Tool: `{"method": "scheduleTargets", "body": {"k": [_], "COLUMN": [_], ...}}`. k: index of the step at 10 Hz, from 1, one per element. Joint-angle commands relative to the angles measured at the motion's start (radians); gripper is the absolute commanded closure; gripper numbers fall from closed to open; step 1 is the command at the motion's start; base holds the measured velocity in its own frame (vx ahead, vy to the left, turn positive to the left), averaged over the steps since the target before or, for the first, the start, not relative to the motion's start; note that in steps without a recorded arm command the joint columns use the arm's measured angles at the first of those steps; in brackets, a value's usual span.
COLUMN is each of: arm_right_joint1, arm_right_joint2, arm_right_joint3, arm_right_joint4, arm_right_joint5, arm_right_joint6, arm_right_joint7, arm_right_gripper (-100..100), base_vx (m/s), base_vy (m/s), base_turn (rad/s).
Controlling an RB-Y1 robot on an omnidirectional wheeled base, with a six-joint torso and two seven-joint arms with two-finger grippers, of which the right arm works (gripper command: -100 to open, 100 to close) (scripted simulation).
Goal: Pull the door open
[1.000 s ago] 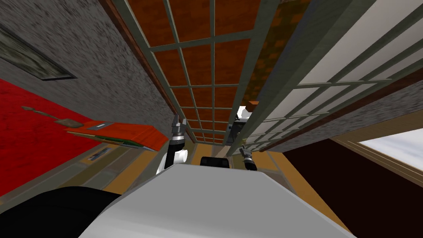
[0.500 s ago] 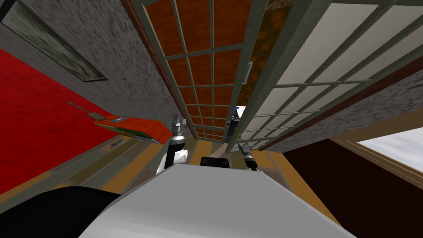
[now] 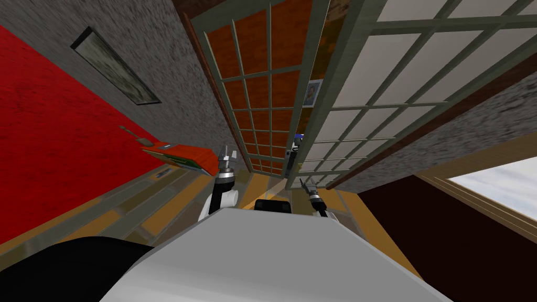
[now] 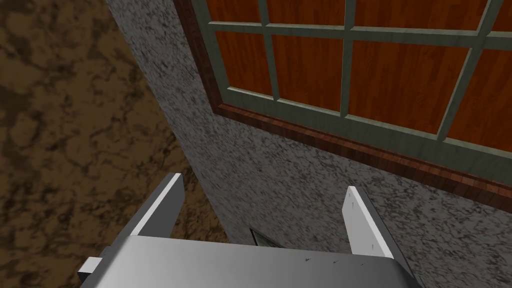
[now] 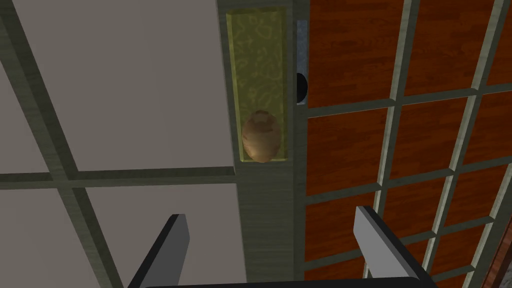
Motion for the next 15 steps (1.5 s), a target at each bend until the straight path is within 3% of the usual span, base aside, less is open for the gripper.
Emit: {"method": "scheduleTargets", "body": {"k": [1, 7, 8, 9, 14, 15], "arm_right_joint1": [0.001, 0.008, 0.009, 0.009, 0.009, 0.009], "arm_right_joint2": [-0.009, -0.047, -0.045, -0.045, -0.045, -0.046], "arm_right_joint3": [-0.012, -0.066, -0.060, -0.060, -0.060, -0.054], "arm_right_joint4": [0.006, 0.033, 0.032, 0.032, 0.032, 0.032], "arm_right_joint5": [-0.005, -0.026, -0.024, -0.024, -0.024, -0.042], "arm_right_joint6": [-0.006, -0.033, -0.032, -0.032, -0.032, -0.029], "arm_right_joint7": [-0.005, -0.025, -0.023, -0.023, -0.023, -0.052], "arm_right_gripper": [-100, -100, -100, 100, 100, 100], "base_vx": [0.079, 0.201, 0.100, -0.019, -0.017, -0.050], "base_vy": [0.011, 0.035, 0.016, -0.003, -0.005, -0.023], "base_turn": [0.106, 0.101, 0.009, -0.024, 0.005, 0.140]}}
